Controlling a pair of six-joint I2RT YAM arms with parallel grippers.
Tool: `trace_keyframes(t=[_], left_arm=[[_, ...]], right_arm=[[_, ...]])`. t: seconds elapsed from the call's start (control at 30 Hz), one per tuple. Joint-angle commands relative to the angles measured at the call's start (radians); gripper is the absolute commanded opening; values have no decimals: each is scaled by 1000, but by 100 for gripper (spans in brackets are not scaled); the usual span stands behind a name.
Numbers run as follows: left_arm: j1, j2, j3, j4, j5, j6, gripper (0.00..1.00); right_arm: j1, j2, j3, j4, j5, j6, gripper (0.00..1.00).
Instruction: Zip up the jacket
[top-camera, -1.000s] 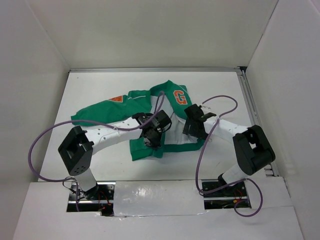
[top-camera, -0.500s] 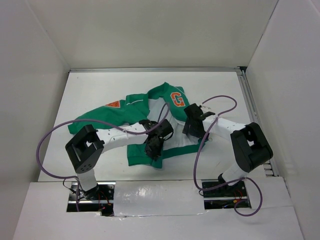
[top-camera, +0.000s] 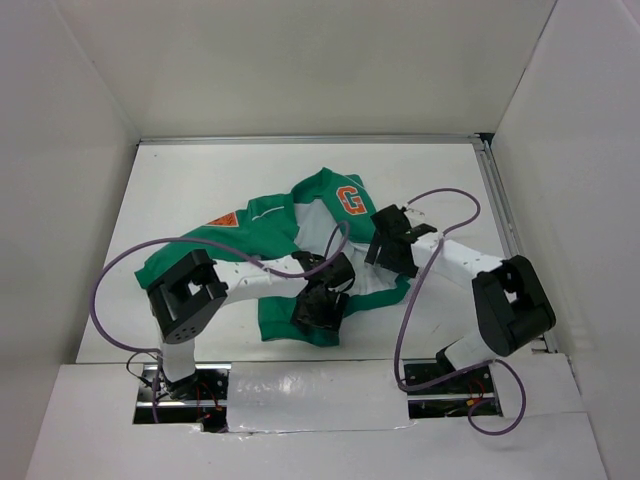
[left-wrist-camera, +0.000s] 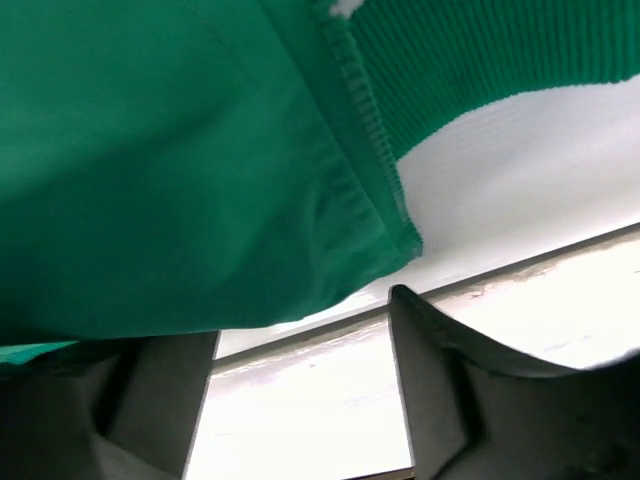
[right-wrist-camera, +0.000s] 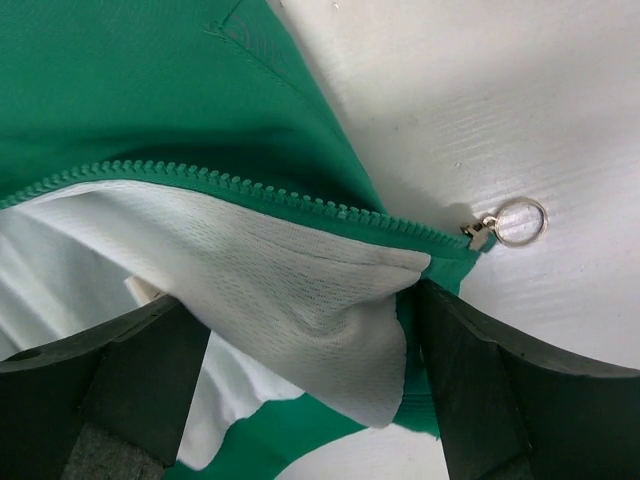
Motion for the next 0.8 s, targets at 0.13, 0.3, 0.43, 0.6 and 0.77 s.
trace_keyframes(t=[0.13, 0.3, 0.43, 0.6, 0.77], left_arm=[[-27, 6, 28, -75, -37, -194, 88], [-25, 20, 30, -96, -66, -329, 86], [-25, 39, 62, -140, -114, -417, 84], [-27, 33, 88, -136, -149, -445, 86], [-25, 33, 93, -138, -160, -455, 89]], right_arm=[[25, -130, -56, 27, 43, 99, 87], [31, -227, -131, 71, 21, 149, 87], [39, -276, -156, 72, 15, 157, 87], [42, -316, -168, 59, 40, 157, 87], [40, -350, -180, 56, 60, 157, 87]])
